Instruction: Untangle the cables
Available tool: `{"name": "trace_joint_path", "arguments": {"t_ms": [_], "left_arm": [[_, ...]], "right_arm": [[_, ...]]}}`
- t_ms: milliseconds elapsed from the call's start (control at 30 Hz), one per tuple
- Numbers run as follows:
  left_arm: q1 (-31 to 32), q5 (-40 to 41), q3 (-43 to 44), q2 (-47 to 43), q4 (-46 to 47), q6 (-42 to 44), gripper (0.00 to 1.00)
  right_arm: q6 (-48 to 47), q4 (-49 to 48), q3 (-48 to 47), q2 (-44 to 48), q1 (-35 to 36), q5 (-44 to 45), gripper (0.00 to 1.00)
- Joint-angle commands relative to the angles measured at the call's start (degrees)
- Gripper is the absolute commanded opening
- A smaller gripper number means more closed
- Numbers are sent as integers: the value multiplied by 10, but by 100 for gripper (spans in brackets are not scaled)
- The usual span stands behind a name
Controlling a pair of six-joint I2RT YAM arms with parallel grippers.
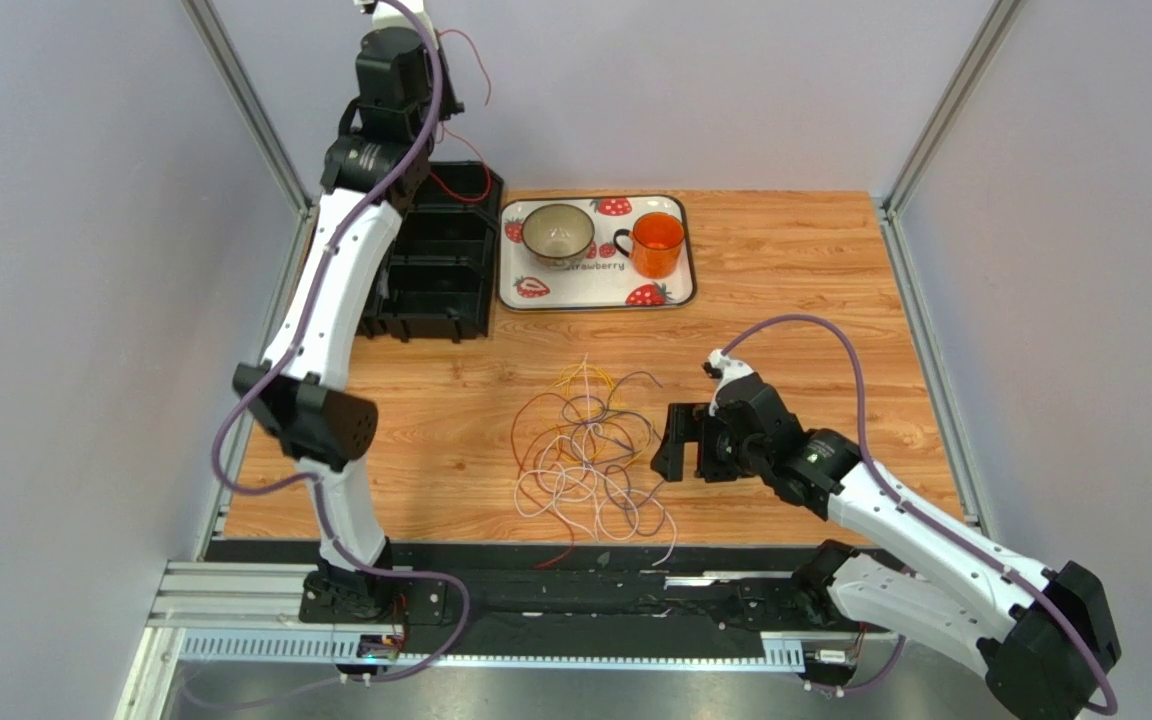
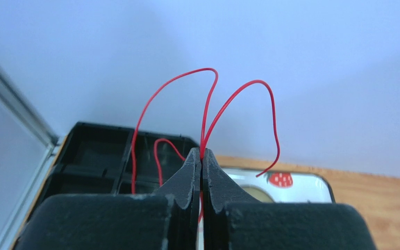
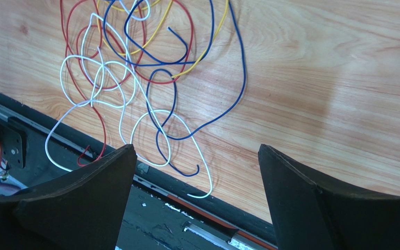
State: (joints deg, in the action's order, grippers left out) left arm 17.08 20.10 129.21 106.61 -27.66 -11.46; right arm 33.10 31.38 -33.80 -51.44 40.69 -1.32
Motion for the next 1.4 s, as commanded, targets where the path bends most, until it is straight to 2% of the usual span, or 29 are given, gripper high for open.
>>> {"name": "trace_joint_path", "arguments": {"t_ms": [0, 67, 133, 300, 500, 733, 1000, 1200, 1300, 1367], "left_arm": [[-73, -99, 70, 95, 94, -78, 0], [-91, -137, 58, 121, 138, -120, 0], [-105, -164, 56, 146, 189, -122, 0], [-111, -150, 69, 196, 233, -95, 0], [-115, -161, 27, 232, 288, -95, 0], [-115, -137, -26, 255, 298, -84, 0], [-115, -130, 6, 299, 300, -62, 1], [-115, -32, -17, 287, 306, -22, 1], [-102, 24, -67, 258, 369, 54, 1], [-89, 76, -65, 258, 384, 114, 1]], "right_arm": [[-28, -54, -13, -26, 0, -50, 92], [-34, -54, -18, -37, -1, -56, 92], [-38, -55, -21, -50, -1, -58, 91], [-45, -64, -25, -76, -1, -64, 91], [-43, -77, -28, -108, -1, -76, 91], [-42, -81, -24, -121, -1, -105, 90], [-40, -84, -17, -112, -1, -107, 90], [-37, -91, -15, -125, -1, -110, 90], [-37, -93, -18, -132, -1, -112, 90], [-36, -100, -18, -135, -1, -115, 90]]}}
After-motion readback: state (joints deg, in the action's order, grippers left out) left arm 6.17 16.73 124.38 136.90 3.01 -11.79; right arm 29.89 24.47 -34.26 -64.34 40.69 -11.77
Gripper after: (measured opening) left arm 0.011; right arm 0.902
